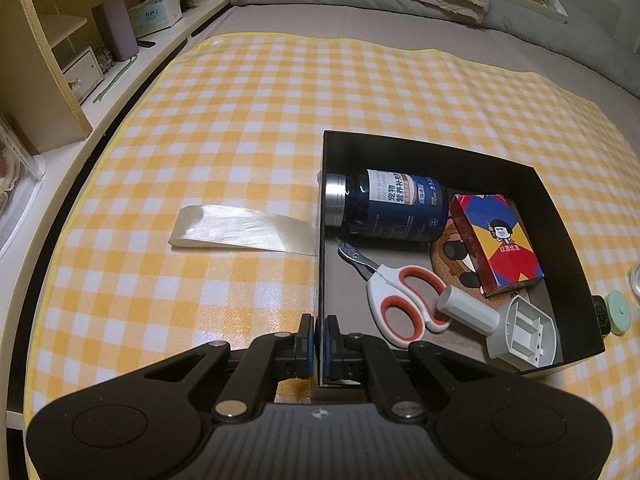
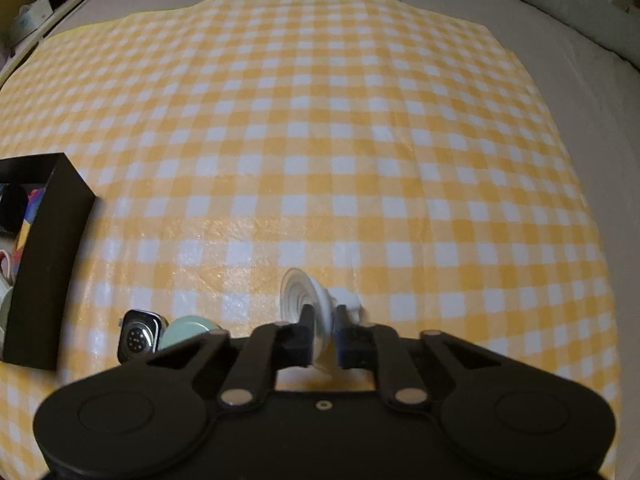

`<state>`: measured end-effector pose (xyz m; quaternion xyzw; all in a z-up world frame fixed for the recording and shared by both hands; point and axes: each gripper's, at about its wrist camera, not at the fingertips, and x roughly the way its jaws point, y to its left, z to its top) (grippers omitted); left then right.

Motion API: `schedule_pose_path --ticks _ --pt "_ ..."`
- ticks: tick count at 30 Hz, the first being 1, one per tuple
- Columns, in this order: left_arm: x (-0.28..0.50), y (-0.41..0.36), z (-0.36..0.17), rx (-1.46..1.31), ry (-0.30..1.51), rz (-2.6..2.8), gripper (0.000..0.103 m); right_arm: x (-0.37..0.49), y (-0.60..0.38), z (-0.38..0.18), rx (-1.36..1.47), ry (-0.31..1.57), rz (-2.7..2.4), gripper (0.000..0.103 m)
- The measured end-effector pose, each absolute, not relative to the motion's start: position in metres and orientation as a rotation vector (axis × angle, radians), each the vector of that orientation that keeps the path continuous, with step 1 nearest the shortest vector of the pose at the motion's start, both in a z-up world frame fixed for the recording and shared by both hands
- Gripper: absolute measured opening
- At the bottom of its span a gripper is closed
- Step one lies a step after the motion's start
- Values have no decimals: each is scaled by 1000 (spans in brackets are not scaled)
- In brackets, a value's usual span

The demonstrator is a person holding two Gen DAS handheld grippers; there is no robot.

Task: Organize rigid objects
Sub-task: 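Grasp the clear suction cup with the right gripper, then place the suction cup with the right gripper into the box beside the scissors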

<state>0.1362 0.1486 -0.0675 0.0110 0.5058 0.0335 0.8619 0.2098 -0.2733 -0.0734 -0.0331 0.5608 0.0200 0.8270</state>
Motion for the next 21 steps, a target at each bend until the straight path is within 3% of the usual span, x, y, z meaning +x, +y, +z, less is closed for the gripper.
schedule_pose_path --ticks 11,21 --pt "136 148 -67 22 1062 70 5 200 -229 -7 52 994 256 9" --pt "135 150 -66 22 1057 63 5 195 -145 7 68 1003 505 9"
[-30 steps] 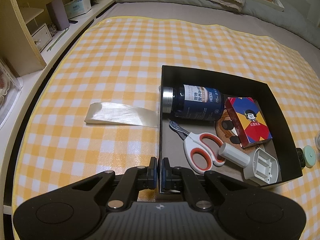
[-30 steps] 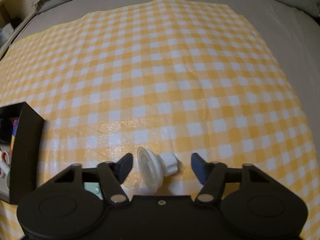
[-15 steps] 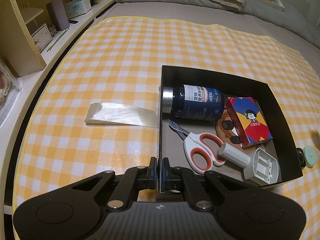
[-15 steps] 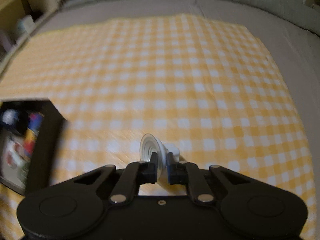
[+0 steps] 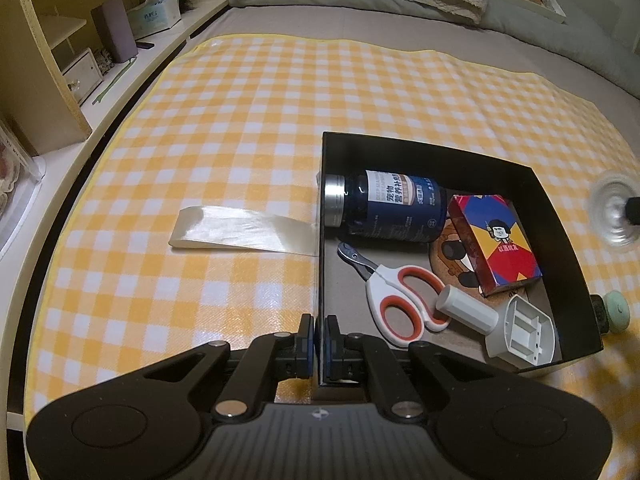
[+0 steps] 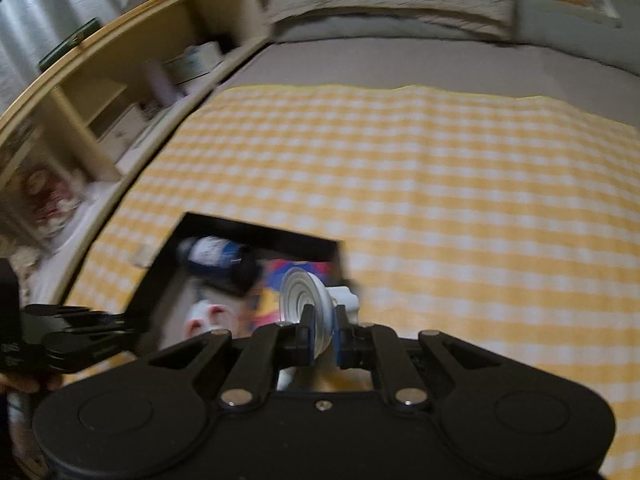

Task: Organize rigid objects
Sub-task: 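Place the suction cup with the right gripper into the box beside the scissors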

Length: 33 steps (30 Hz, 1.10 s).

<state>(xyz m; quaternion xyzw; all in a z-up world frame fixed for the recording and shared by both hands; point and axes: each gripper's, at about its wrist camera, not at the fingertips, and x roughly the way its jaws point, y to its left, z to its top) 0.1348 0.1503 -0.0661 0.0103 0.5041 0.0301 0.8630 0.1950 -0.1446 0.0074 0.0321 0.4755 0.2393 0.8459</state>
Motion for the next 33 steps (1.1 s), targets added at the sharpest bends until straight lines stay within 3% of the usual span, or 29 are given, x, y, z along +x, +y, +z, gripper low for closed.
schedule_pose_path --ticks 15,31,33 --pt "135 153 -66 1 1059 46 7 201 -37 -31 161 1143 680 9" --pt "135 153 -67 -2 1060 44 7 198 -8 -62 212 1247 678 9" --pt "135 153 -67 -2 1061 45 7 199 -9 -61 213 1253 690 14"
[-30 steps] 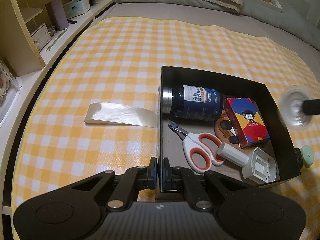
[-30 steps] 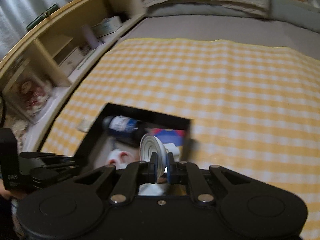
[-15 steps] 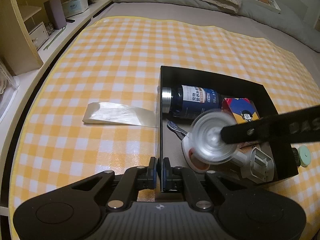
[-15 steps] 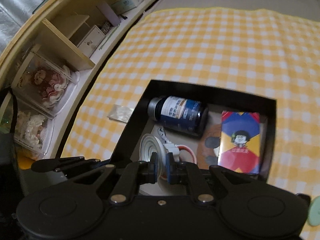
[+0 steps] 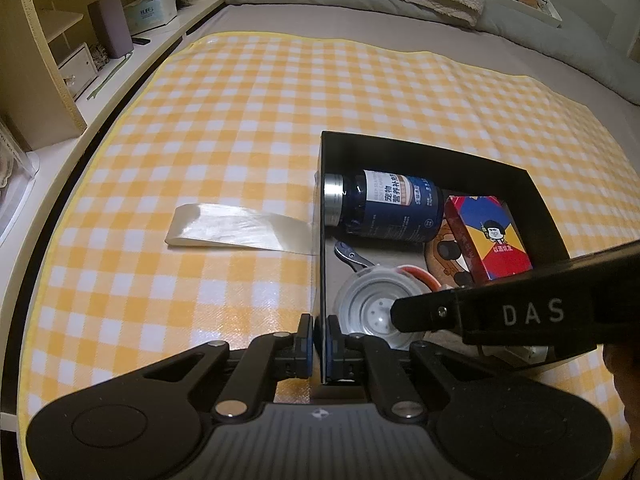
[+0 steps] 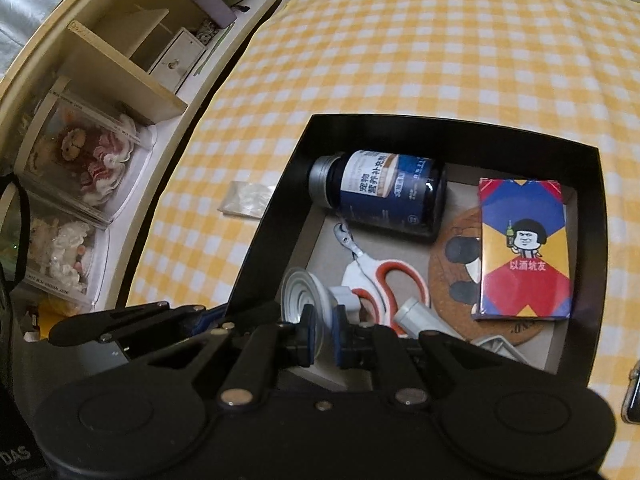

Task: Organize rigid objects
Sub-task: 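Place the suction cup with the right gripper into the box beside the scissors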

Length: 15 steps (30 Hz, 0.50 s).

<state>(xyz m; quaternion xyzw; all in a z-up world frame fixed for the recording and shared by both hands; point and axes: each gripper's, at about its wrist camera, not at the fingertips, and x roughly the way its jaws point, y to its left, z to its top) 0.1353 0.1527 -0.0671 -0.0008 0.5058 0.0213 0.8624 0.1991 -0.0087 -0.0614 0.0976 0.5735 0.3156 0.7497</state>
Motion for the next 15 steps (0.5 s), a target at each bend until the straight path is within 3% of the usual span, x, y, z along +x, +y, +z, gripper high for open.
schedule_pose_path --ticks 3,9,11,13,15 --pt "135 153 -67 -1 1061 45 7 200 -10 -60 216 1262 685 27" --pt "135 153 -67 -2 1061 45 7 198 -11 -57 198 1253 688 29" --pt "135 153 -67 -2 1060 45 7 198 -10 -54 179 1236 692 23" --pt "135 153 -67 -1 1061 44 7 196 -9 -47 127 1192 701 7" --pt "135 153 -67 -2 1061 44 7 194 -8 -40 91 1144 704 4"
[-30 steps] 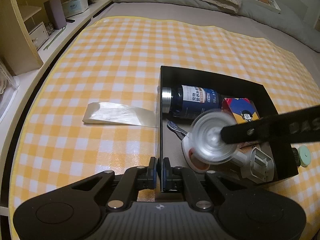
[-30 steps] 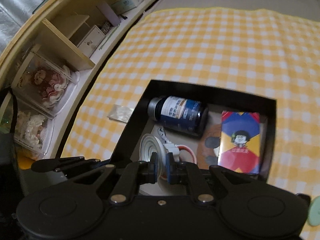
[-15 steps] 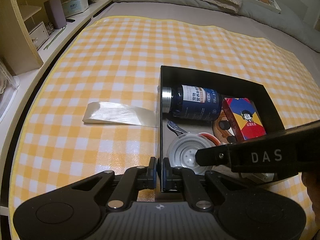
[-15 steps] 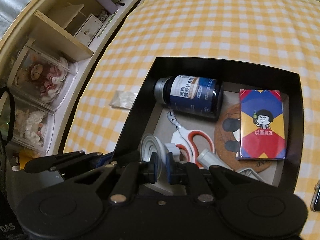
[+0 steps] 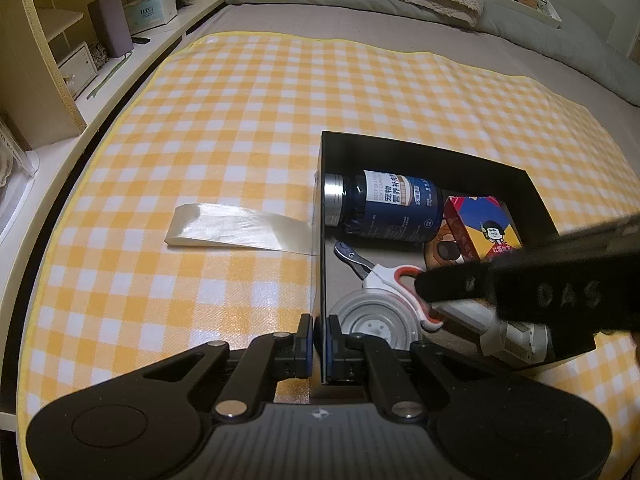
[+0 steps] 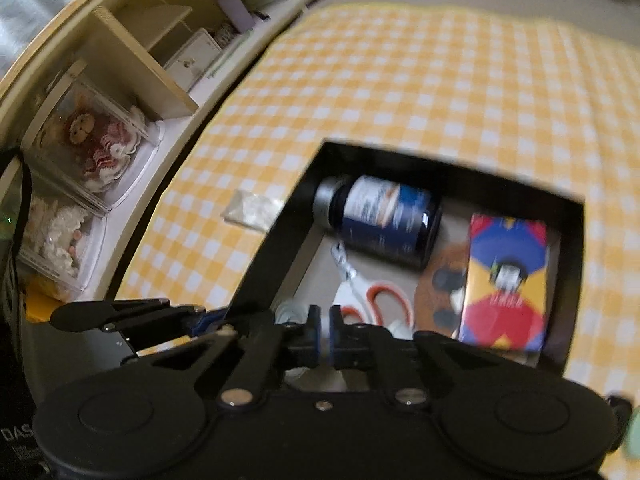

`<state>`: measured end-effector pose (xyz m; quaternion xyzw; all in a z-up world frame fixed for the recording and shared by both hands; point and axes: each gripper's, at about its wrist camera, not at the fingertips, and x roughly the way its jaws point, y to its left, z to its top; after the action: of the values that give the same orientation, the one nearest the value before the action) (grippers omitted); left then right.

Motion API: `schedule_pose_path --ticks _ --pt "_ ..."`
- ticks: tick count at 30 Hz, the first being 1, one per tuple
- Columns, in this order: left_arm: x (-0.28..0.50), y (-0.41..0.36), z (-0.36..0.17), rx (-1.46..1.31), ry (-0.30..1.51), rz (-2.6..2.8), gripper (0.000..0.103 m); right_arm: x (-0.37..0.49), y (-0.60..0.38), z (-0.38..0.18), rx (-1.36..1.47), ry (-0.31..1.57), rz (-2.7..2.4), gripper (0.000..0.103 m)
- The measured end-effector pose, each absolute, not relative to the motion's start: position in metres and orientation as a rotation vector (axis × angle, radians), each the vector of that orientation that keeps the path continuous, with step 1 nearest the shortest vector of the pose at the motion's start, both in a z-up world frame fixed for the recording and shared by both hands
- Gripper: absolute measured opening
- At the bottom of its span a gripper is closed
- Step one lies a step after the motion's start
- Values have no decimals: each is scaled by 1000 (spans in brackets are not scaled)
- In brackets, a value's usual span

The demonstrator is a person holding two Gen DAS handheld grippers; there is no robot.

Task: Organize rigid objects
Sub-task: 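Place the suction cup with the right gripper into the box beside the scissors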

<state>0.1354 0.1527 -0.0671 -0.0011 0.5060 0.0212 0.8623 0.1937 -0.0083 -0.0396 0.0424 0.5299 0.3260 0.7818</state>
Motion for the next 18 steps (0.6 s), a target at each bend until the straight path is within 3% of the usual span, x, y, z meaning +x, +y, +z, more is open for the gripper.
schedule_pose_path --ticks 4,11,18 --pt "135 152 -67 -1 1061 45 7 199 -10 -30 75 1107 670 3" --pt "136 152 -67 -2 1061 45 7 196 -3 -65 58 1245 697 4" --pt "136 153 -67 -9 1062 42 8 195 -8 -62 89 1236 711 4"
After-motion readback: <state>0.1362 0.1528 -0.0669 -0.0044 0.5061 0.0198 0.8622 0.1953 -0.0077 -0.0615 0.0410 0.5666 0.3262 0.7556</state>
